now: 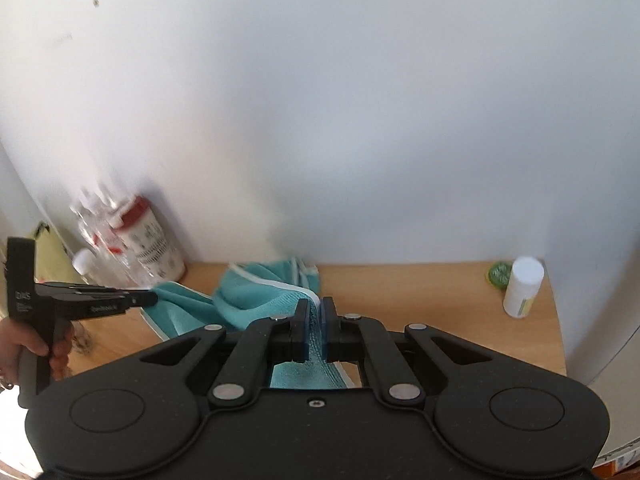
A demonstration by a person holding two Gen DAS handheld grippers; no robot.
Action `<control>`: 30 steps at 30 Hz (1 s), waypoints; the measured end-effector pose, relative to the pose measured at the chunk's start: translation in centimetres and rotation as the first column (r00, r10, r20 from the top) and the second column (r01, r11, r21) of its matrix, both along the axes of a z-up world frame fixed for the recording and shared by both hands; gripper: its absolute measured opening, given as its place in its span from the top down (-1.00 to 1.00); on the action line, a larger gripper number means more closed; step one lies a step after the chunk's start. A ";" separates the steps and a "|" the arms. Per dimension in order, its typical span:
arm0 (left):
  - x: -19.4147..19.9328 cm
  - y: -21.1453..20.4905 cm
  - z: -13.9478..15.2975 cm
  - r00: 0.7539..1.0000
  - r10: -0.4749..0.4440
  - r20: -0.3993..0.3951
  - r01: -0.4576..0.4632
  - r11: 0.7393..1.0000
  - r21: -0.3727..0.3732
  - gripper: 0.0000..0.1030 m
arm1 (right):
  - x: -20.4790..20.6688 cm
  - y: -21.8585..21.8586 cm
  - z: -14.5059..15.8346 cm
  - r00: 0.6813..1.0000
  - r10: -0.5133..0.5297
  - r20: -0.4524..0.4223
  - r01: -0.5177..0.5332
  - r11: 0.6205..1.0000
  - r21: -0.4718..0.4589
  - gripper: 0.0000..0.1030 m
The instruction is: Fold towel
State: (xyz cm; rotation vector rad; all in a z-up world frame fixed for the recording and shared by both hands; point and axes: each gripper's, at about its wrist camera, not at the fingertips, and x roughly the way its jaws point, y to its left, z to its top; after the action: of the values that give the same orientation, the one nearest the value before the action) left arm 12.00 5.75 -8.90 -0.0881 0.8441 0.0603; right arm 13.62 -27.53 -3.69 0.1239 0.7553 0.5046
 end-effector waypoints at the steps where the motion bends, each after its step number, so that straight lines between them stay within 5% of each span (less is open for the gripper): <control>1: -0.1 0.1 0.7 1.000 -0.005 0.007 0.005 1.000 0.000 0.93 | -0.3 0.0 0.3 1.000 -0.001 -0.022 0.001 1.000 0.014 0.90; 4: -0.7 1.1 1.6 1.000 0.002 0.013 -0.002 1.000 0.012 0.93 | -1.1 0.3 -0.3 0.994 -0.004 -0.106 0.010 0.998 0.062 0.90; 10: -2.6 3.9 1.4 0.999 0.028 -0.024 -0.027 0.997 0.067 0.93 | -3.3 6.0 -6.9 0.928 0.098 -0.359 -0.050 0.989 0.142 0.90; 15: -4.4 6.6 1.5 0.997 0.045 -0.056 -0.038 0.992 0.121 0.93 | -4.4 11.9 -10.4 0.882 0.179 -0.435 -0.106 0.977 0.186 0.90; 20: -4.9 8.6 0.1 0.994 0.055 -0.094 -0.034 0.977 0.209 0.93 | -6.0 18.1 -14.2 0.839 0.248 -0.484 -0.208 0.969 0.134 0.89; 25: -4.4 9.6 -3.6 0.985 0.045 -0.165 0.005 0.957 0.289 0.91 | -7.7 19.6 -15.1 0.880 0.208 -0.428 -0.254 0.966 -0.053 0.70; 28: -4.3 9.4 -5.4 0.977 0.039 -0.207 0.026 0.952 0.304 0.56 | -7.5 16.8 -14.2 0.909 0.141 -0.393 -0.190 0.978 -0.090 0.36; 30: -4.3 8.9 -6.1 0.971 0.036 -0.235 0.041 0.948 0.315 0.08 | -7.4 15.0 -13.6 0.925 0.095 -0.368 -0.146 0.983 -0.113 0.35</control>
State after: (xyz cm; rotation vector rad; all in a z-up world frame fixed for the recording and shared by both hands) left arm 7.72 14.67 -15.02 0.2294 1.0644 0.2074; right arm 6.26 -12.54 -17.32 0.0403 1.1630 0.5523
